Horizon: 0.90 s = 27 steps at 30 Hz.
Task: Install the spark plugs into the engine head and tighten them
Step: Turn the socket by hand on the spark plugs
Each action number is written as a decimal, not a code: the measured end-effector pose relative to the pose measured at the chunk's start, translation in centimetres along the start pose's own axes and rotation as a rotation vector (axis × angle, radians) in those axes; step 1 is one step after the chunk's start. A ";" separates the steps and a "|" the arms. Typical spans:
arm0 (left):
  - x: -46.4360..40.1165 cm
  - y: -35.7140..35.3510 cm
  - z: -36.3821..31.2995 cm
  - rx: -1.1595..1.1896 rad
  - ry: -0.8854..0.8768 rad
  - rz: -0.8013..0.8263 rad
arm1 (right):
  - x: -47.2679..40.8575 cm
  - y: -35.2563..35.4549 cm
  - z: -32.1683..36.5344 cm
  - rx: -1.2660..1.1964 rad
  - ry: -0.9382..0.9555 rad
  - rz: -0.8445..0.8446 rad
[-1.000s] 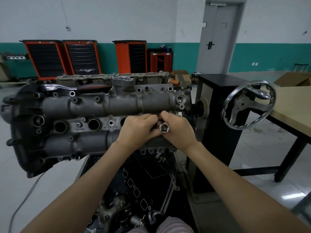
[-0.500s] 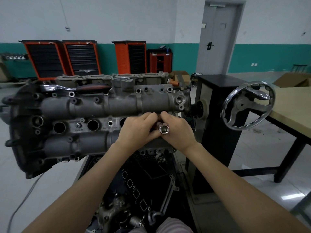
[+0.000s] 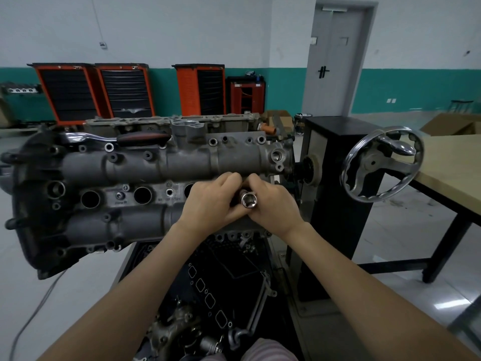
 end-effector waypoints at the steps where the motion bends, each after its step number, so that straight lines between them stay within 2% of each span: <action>1: 0.0 0.0 0.1 -0.018 -0.002 -0.009 | 0.0 0.0 0.0 -0.003 -0.007 -0.007; 5: 0.1 -0.1 0.0 -0.022 -0.026 -0.002 | 0.0 0.1 0.2 -0.049 0.000 0.010; 11: 0.1 -0.1 -0.2 0.030 0.033 0.064 | 0.0 0.1 0.3 -0.030 0.017 0.060; 18: 0.0 0.2 0.0 -0.018 0.000 0.036 | 0.0 0.2 0.1 -0.040 -0.015 -0.033; 27: 0.0 0.6 -0.4 0.045 0.009 0.054 | 0.1 0.1 0.3 -0.061 0.018 0.029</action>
Point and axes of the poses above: each hand's wrist, its own x-axis away from the middle knuckle, its own y-axis out of the back of the hand, z = x × y, the point moved 3 cm from there along -x, towards the middle knuckle, and after that the axes turned 4 degrees about -x, right-handed, at the moved point
